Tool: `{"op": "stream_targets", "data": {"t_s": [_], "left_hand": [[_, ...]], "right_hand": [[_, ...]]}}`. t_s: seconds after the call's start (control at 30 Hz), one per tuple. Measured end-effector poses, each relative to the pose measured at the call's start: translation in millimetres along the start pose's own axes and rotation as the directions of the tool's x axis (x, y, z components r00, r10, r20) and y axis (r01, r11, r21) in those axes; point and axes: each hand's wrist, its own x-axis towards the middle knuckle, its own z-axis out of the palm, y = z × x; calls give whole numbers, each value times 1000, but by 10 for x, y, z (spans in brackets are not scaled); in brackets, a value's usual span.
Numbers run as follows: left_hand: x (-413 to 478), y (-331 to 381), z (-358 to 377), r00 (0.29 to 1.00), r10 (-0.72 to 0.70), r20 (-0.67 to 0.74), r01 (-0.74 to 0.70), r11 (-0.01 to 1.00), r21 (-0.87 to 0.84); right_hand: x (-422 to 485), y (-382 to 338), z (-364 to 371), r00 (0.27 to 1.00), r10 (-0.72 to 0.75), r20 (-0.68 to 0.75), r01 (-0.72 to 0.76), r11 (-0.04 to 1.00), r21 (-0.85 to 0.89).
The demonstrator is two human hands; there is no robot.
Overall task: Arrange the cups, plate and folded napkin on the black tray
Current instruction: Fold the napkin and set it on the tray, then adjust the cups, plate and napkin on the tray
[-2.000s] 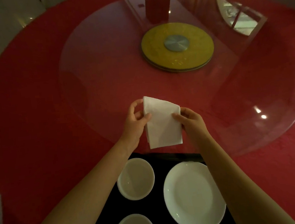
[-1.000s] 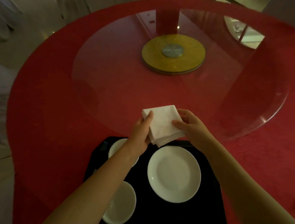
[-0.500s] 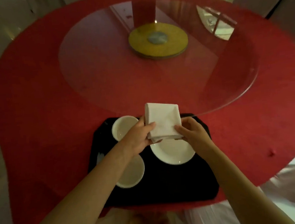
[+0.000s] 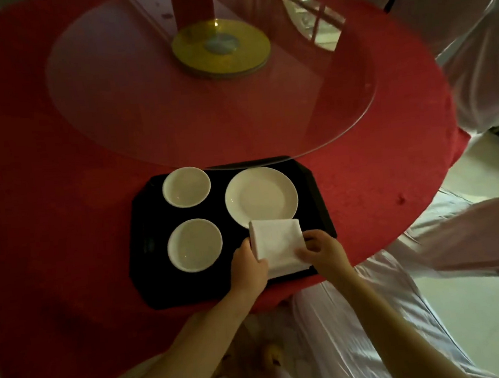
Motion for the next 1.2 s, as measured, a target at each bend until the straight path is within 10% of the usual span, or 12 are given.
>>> {"op": "stream_targets", "data": {"t_s": [0.47,1.2], "left_hand": [[55,-224,218,990,-137,-42,143,964,226],[683,178,156,967,-122,-222,127,992,7]], "right_hand": [[100,287,192,991,-133,34,137,970,-198],[976,-246,131,998,-45,-45,33,974,-224]]}}
